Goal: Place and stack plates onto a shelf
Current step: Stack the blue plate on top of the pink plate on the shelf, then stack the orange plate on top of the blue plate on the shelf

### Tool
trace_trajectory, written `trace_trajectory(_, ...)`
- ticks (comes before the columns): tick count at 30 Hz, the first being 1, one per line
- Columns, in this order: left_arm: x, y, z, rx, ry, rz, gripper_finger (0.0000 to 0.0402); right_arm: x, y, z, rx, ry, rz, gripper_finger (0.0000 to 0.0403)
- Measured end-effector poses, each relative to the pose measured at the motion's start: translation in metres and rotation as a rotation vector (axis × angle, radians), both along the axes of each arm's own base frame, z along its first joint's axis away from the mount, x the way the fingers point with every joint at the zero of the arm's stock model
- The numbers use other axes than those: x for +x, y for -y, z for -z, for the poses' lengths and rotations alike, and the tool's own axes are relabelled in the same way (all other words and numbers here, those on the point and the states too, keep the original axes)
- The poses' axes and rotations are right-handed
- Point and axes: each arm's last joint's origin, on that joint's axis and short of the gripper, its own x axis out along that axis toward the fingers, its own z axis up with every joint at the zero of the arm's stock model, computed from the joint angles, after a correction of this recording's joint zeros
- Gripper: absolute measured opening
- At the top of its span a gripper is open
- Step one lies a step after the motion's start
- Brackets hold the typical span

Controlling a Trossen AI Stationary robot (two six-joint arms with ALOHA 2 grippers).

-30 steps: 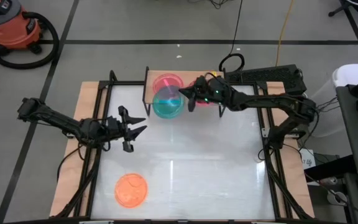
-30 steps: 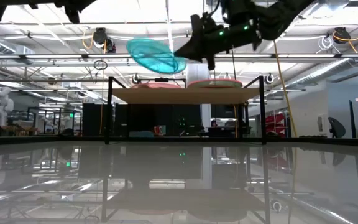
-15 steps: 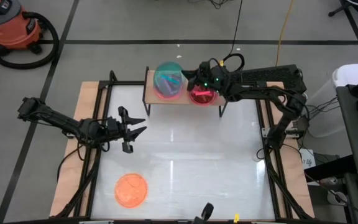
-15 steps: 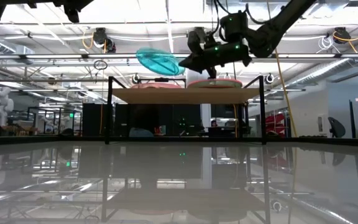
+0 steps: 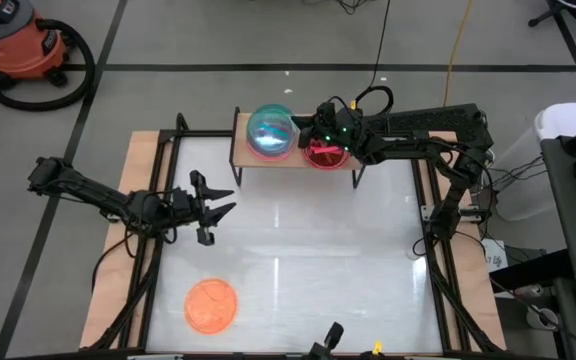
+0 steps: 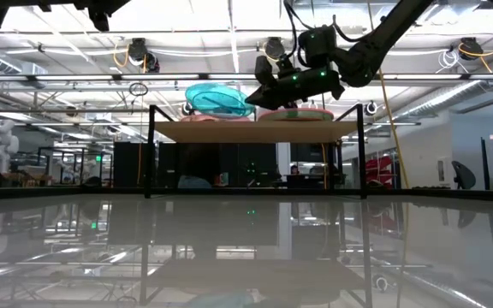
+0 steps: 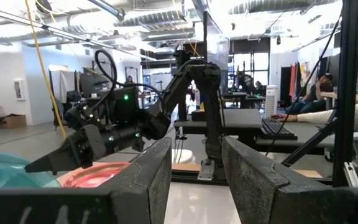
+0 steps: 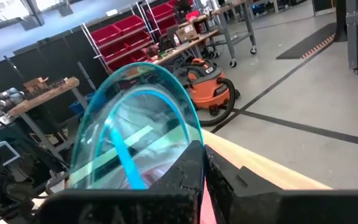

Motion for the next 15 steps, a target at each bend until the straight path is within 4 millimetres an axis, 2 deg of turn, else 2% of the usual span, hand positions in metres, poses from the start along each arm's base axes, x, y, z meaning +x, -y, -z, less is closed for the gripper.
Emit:
trace_trajectory(4, 0.0006, -0.0028, 0.0000, -0.002, 0.000, -0.021, 0.0149, -0.0005, 0.0008, -0.0011, -0.011, 0.006, 0.000, 0.0015)
trace_trajectory(10, 0.0014, -0.0045, 0.0013, -0.007, -0.012, -0.029, 0.0149, -0.0003, 0.0003, -0.0011, -0.011, 0.008, -0.011, 0.0074)
trace_trajectory(15, 0.0018, -0.0044, 0.0024, -0.006, -0.024, -0.029, 0.0149, 0.0006, -0.0028, -0.0044, -0.014, 0.029, -0.111, 0.0117)
